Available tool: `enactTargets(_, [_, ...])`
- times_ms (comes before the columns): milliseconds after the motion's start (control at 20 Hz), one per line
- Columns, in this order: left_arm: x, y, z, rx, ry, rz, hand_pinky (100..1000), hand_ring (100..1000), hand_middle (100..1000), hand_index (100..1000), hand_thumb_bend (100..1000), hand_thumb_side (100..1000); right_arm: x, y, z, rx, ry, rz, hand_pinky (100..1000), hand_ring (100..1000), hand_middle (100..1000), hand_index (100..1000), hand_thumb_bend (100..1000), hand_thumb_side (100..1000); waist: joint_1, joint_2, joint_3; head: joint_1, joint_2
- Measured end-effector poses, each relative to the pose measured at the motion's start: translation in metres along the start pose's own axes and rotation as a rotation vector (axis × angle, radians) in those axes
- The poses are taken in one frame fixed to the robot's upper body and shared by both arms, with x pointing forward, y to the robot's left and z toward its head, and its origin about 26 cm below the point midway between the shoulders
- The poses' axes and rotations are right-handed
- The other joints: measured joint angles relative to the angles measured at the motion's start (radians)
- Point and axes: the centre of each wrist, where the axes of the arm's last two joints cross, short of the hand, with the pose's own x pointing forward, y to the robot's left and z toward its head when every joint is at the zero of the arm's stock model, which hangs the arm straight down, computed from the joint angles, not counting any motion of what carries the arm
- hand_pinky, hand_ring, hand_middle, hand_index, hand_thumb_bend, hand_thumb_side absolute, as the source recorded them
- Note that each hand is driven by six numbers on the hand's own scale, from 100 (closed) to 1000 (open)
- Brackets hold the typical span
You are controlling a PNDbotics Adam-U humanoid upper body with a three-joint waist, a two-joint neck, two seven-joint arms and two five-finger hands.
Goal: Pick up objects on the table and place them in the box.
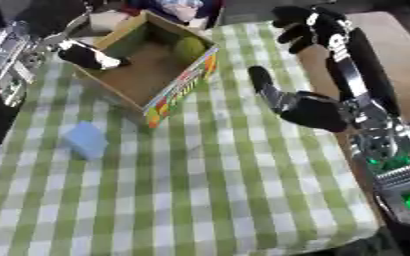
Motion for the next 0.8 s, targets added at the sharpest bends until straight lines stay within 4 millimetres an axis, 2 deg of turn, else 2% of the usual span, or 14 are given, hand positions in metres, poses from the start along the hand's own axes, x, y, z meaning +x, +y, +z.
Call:
enactTargets(50, [-0.002, 0.003, 0.004, 0.009, -0.011, -0.003, 704, 726, 748, 848, 607, 560, 0.000, 0.000, 0.000, 0.000, 0.000, 0.000, 578, 663, 710, 852, 296, 382, 0.001, 0.000, 0.003, -0.002, 0.000])
enactTargets(350, [-0.020, 0.020, 0.040, 0.019, -0.110, -0.036, 707, 719, 718, 824, 575, 525, -0.002, 0.000, 0.002, -0.002, 0.011, 0.001, 577, 662, 709, 852, 295, 381, 0.008, 0.003, 0.018, -0.017, -0.002])
enactTargets(650, [-0.020, 0.021, 0.080, -0.121, -0.280, -0.078, 717, 733, 724, 827, 555, 465, -0.003, 0.000, 0.003, -0.003, 0.014, 0.002, 578, 662, 709, 853, 291, 381, 0.018, 0.008, 0.022, -0.025, -0.005])
enactTargets(800, [-0.019, 0.024, 0.093, -0.189, -0.348, -0.085, 720, 743, 737, 836, 542, 441, -0.003, 0.000, 0.003, -0.003, 0.014, 0.002, 578, 662, 709, 853, 290, 381, 0.018, 0.008, 0.018, -0.025, -0.006])
